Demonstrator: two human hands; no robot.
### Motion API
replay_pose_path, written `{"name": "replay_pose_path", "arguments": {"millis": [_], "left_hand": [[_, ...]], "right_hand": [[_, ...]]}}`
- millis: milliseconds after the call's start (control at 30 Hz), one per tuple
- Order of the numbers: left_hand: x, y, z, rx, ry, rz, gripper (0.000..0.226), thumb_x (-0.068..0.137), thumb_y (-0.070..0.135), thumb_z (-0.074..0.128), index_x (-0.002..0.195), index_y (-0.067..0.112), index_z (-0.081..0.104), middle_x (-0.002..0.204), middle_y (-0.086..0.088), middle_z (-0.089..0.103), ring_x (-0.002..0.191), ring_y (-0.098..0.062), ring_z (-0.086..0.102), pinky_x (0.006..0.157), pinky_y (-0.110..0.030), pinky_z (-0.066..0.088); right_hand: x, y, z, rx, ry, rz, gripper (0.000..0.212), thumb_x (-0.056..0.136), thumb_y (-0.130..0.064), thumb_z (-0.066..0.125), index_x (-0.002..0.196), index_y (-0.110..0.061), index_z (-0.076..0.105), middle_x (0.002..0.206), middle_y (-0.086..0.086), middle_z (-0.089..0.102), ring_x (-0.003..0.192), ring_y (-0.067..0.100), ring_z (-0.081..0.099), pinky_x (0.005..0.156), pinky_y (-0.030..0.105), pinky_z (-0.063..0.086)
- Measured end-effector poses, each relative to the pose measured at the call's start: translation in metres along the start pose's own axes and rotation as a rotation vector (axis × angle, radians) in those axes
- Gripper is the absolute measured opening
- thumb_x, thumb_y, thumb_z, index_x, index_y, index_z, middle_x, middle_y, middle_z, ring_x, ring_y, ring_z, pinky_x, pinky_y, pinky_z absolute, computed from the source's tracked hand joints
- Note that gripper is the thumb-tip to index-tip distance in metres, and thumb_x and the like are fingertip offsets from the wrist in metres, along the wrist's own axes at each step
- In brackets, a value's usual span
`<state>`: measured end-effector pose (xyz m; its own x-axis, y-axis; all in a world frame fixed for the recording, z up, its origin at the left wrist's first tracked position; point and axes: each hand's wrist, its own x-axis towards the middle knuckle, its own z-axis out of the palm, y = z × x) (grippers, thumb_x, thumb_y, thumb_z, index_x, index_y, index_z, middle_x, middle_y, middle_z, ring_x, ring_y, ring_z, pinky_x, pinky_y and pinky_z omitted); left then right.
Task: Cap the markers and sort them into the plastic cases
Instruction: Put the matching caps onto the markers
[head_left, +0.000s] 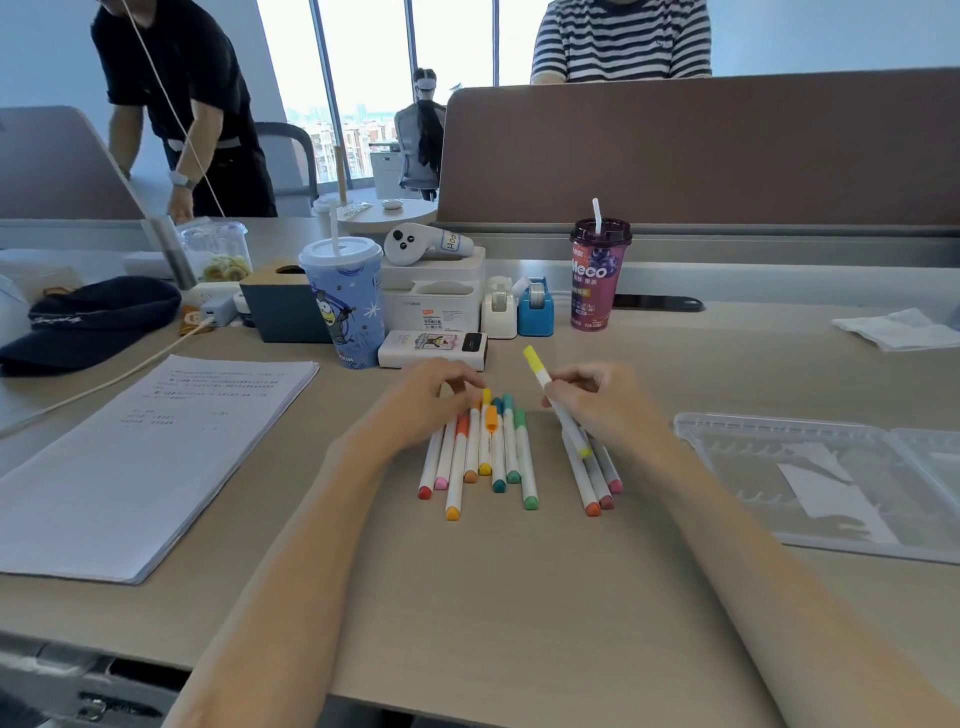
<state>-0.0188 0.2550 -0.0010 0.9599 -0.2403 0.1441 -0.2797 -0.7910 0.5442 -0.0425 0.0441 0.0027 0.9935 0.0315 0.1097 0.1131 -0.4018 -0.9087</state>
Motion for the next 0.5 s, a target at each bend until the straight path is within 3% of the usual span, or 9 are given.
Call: {"name": "replay_pose_path", "arguments": {"millis": [100,233,500], "left_hand": [[0.0028,-0.0016,0.0051,0.011,-0.077,0.025,0.029,0.094,0.03,0.058,0.122,0.025,0.062,0.111,0.002,0.057,0.096,-0.009,0.05,0.087,-0.026,0.04],[0.0045,-0.0026,0.0095,0.013,-0.156,0.016,0.039,0.09,0.037,0.061,0.127,0.024,0.059,0.12,0.001,0.058,0.102,-0.011,0.052,0.095,-0.033,0.045],[0.0046,-0.0016,0.0107,0.007,-0.14,0.024,0.034,0.087,0.041,0.064,0.116,0.022,0.065,0.107,0.006,0.059,0.092,-0.008,0.053,0.08,-0.024,0.044]], "right_hand": [[-0.0017,-0.0017,-0.0005,-0.023,-0.055,0.087,0.021,0.093,-0.023,0.063,0.113,-0.017,0.066,0.092,-0.001,0.071,0.062,0.004,0.059,0.052,0.015,0.045],[-0.0009,-0.0007,0.0008,-0.03,-0.066,0.112,0.026,0.092,-0.023,0.065,0.117,-0.015,0.064,0.093,0.002,0.071,0.058,0.007,0.06,0.053,0.019,0.048],[0.001,0.0032,0.0003,0.007,-0.034,0.085,0.021,0.092,-0.024,0.064,0.112,-0.017,0.065,0.094,0.0,0.072,0.052,0.004,0.059,0.052,0.02,0.046]]}}
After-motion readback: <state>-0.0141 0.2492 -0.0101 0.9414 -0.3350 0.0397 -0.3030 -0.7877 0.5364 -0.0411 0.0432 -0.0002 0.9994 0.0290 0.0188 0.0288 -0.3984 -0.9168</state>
